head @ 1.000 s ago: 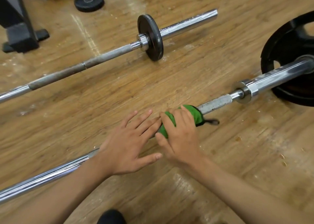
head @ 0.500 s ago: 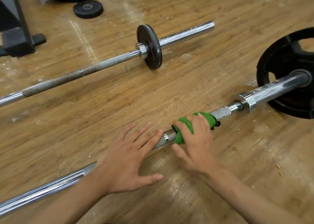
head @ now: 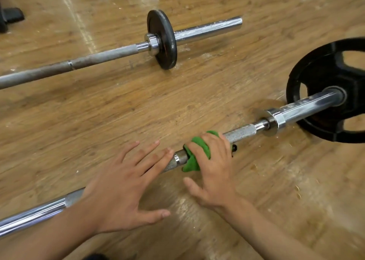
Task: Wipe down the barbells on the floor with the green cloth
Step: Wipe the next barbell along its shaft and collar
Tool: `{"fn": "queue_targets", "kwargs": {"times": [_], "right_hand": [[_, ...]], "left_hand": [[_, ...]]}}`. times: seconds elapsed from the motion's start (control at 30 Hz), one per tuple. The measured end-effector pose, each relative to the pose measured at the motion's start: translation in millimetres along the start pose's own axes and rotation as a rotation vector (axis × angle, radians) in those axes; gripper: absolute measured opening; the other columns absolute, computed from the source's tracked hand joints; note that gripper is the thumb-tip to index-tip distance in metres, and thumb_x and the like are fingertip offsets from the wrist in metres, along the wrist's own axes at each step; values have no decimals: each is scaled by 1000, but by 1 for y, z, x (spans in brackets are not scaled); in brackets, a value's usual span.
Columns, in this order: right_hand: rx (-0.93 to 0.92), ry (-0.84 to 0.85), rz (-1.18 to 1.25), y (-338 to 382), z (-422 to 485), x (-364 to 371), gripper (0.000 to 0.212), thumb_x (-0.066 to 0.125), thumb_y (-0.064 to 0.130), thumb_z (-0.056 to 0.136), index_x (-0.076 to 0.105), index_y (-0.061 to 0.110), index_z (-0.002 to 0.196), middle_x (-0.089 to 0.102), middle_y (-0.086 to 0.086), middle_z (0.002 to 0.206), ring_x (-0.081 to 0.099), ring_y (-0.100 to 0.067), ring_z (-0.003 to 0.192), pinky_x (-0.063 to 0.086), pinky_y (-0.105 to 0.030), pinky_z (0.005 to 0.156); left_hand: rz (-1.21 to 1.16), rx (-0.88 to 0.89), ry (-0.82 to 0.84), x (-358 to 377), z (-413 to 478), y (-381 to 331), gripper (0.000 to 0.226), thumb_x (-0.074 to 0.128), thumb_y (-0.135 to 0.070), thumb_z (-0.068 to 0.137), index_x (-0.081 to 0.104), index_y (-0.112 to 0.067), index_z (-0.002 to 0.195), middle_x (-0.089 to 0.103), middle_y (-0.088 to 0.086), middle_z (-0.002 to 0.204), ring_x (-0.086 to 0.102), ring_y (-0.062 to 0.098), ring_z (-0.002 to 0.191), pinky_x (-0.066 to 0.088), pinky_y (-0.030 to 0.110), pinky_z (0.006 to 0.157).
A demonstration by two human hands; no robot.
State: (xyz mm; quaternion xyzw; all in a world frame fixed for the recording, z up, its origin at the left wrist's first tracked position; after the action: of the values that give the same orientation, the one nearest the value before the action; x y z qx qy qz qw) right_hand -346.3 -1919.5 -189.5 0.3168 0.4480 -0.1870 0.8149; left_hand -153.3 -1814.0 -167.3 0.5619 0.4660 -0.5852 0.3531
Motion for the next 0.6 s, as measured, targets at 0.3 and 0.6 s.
{"fn": "queue_targets", "kwargs": {"times": [0.3,0.6], "right_hand": [[405,-176,-271,-84,13,-47,52,35,40,107,72,5,99,59,-18,112,51,-36,116,32,-59,114],[128,92,-216,-56,-12,-47,59,35,54,105,69,6,104,59,-15,100,54,-36,95,40,-49,91]], "left_hand": [[-11,0,36,3,-8,-16,111,34,-90,89,24,-11,165,32,7,169,26,28,158,25,58,120],[3,11,31,7,-15,-36,111,34,-91,87,30,-11,163,34,9,168,30,33,155,28,62,118]]}}
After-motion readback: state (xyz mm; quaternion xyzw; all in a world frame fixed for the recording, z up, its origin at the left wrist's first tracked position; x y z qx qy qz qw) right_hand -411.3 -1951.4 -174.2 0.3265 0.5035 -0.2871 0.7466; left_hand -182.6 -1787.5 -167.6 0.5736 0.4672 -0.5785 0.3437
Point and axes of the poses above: each hand's wrist, its own z-axis towards the middle knuckle, its own x-axis out of the palm, y = z × x, the point moved 3 cm from there along z, towards the middle knuckle
